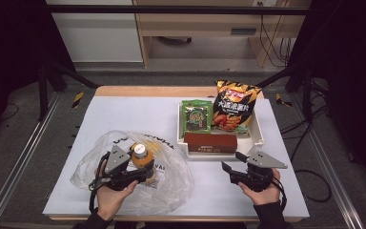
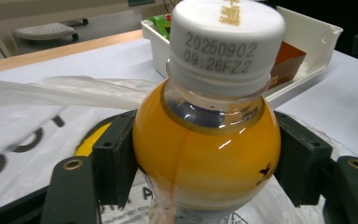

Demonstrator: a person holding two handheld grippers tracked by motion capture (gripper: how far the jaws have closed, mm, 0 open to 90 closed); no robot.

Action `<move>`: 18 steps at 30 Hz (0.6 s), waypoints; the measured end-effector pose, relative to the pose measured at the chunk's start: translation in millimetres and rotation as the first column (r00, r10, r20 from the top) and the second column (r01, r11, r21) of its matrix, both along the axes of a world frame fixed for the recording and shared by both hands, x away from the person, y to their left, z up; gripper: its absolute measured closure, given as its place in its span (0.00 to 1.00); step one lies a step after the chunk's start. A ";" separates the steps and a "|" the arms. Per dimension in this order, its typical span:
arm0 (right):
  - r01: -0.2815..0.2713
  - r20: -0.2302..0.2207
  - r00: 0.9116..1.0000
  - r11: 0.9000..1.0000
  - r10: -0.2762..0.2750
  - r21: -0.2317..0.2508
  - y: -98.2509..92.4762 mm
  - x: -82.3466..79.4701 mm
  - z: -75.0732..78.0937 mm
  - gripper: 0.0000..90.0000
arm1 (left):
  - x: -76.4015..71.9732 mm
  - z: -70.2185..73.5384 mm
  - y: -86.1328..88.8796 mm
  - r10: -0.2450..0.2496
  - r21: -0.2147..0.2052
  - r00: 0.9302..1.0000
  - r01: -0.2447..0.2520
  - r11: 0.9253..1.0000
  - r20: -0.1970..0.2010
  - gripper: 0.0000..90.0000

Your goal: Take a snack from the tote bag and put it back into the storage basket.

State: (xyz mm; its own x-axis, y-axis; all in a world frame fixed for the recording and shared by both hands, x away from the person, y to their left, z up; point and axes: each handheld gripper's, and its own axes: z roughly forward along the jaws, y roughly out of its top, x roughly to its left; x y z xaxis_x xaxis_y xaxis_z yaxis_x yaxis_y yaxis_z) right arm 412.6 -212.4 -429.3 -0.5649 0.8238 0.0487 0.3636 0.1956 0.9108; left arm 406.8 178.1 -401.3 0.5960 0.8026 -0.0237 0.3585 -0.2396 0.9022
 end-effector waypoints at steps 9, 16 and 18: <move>-0.006 -0.003 1.000 1.000 0.006 -0.007 1.9 0.6 -1.9 0.39 | 3.8 -15.9 -11.2 -0.024 0.037 0.999 0.022 0.999 0.041 0.34; -0.010 -0.001 1.000 1.000 0.010 -0.017 4.1 0.8 -3.4 0.41 | 1.6 -20.1 -15.1 -0.033 0.000 0.999 0.033 0.999 0.017 0.33; -0.009 -0.001 1.000 1.000 0.009 -0.019 5.0 0.6 -3.5 0.42 | 1.3 -20.0 -15.0 -0.036 0.000 0.999 0.036 0.999 0.015 0.33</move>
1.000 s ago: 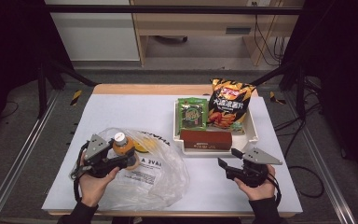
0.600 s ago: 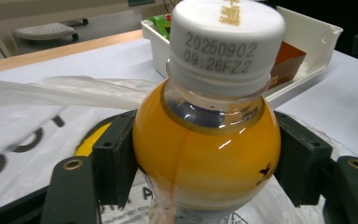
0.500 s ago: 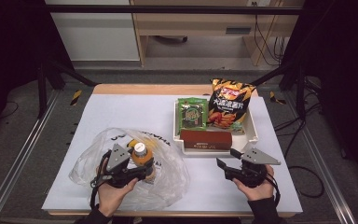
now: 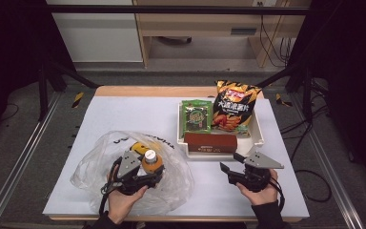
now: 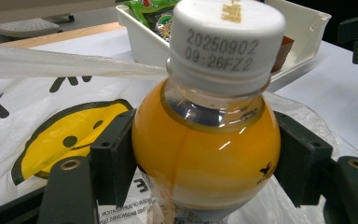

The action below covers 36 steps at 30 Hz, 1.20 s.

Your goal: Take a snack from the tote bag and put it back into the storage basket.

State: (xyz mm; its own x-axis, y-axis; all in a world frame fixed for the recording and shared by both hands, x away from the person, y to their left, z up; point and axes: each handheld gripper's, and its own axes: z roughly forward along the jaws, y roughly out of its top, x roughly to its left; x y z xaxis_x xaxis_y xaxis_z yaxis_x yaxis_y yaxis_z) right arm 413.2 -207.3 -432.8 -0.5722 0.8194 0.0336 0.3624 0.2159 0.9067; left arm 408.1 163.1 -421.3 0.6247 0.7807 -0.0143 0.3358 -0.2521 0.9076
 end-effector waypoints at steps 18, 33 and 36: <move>-0.108 0.060 0.993 0.992 0.104 0.068 27.4 -6.0 20.8 0.47 | -12.6 35.0 50.5 0.013 -0.047 0.999 -0.011 0.999 0.034 0.32; -0.223 0.111 0.971 0.967 0.210 0.125 79.4 -9.0 41.9 0.44 | 0.8 14.9 103.1 0.097 -0.006 0.995 -0.097 0.995 -0.012 0.33; -0.254 0.110 0.964 0.960 0.241 0.120 94.1 -9.4 44.8 0.44 | 0.6 13.0 107.8 0.105 -0.008 0.994 -0.105 0.994 -0.015 0.33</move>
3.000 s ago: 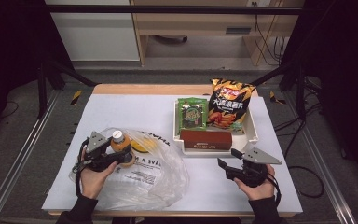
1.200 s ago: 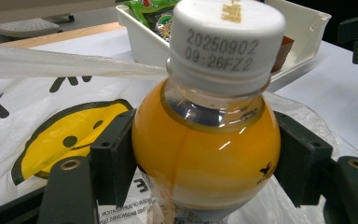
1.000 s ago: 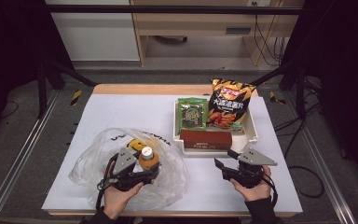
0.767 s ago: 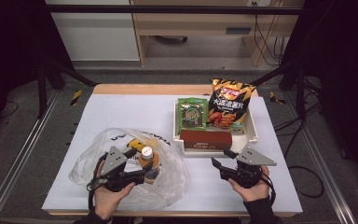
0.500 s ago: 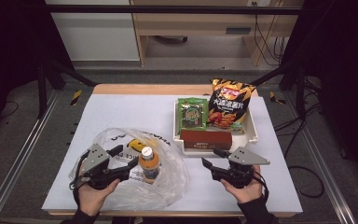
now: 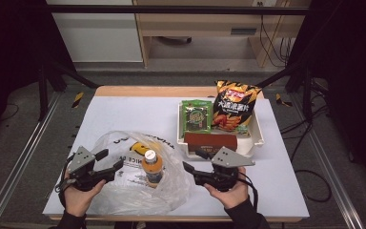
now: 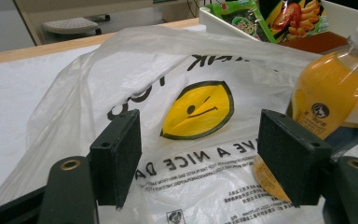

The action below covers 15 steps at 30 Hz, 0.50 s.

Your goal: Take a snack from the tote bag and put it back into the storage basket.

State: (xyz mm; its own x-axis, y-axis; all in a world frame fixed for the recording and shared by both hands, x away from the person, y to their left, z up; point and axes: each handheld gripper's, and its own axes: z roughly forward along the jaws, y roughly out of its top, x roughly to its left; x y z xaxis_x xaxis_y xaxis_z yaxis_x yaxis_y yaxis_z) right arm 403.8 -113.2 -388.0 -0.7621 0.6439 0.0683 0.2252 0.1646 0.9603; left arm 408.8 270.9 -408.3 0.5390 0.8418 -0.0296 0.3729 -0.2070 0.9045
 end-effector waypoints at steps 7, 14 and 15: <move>-0.055 -0.028 0.998 0.998 0.054 -0.037 32.4 0.5 -3.0 0.47 | -1.0 -6.4 9.3 0.021 0.012 1.000 -0.021 1.000 -0.003 0.33; -0.140 -0.066 0.988 0.990 0.138 -0.022 59.6 -2.2 -9.0 0.52 | -0.3 -13.5 17.6 0.050 0.016 0.999 -0.050 0.999 -0.020 0.33; -0.151 -0.073 0.986 0.988 0.149 -0.028 63.7 -2.7 -11.1 0.52 | -0.3 -13.7 18.2 0.052 0.014 0.998 -0.051 0.999 -0.020 0.33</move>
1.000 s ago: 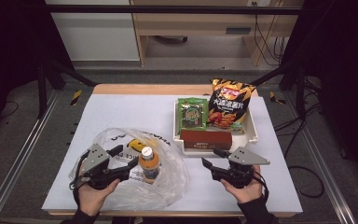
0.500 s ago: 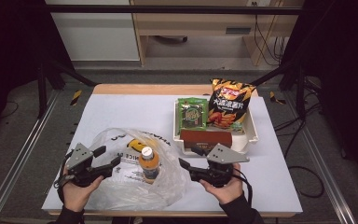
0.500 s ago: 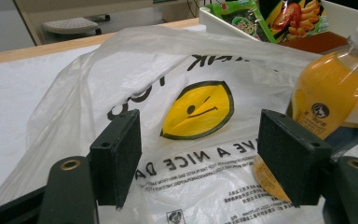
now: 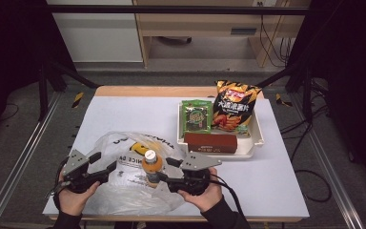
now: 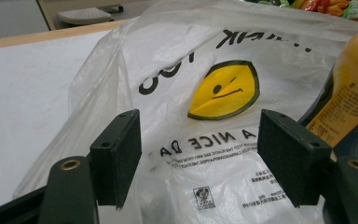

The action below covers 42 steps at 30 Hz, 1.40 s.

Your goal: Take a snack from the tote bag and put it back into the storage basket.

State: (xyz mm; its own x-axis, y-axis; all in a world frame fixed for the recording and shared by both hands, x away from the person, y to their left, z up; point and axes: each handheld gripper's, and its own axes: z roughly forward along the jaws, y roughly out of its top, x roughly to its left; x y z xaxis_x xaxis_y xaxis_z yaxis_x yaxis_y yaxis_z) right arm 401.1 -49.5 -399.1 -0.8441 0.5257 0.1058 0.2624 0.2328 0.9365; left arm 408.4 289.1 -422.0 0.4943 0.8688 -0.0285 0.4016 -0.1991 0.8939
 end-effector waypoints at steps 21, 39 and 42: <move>0.001 -0.039 0.999 0.996 -0.005 -0.090 31.5 29.9 -35.9 0.30 | 4.0 -5.8 2.3 0.008 0.005 1.000 -0.008 1.000 -0.018 0.33; -0.010 -0.046 0.999 0.995 0.005 -0.101 45.2 37.9 -38.4 0.35 | 5.7 -8.2 3.6 0.015 0.007 1.000 -0.014 1.000 -0.026 0.34; -0.007 -0.040 0.999 0.994 0.002 -0.110 44.8 37.1 -38.0 0.35 | 5.8 -8.3 3.7 0.016 0.007 0.999 -0.015 1.000 -0.028 0.34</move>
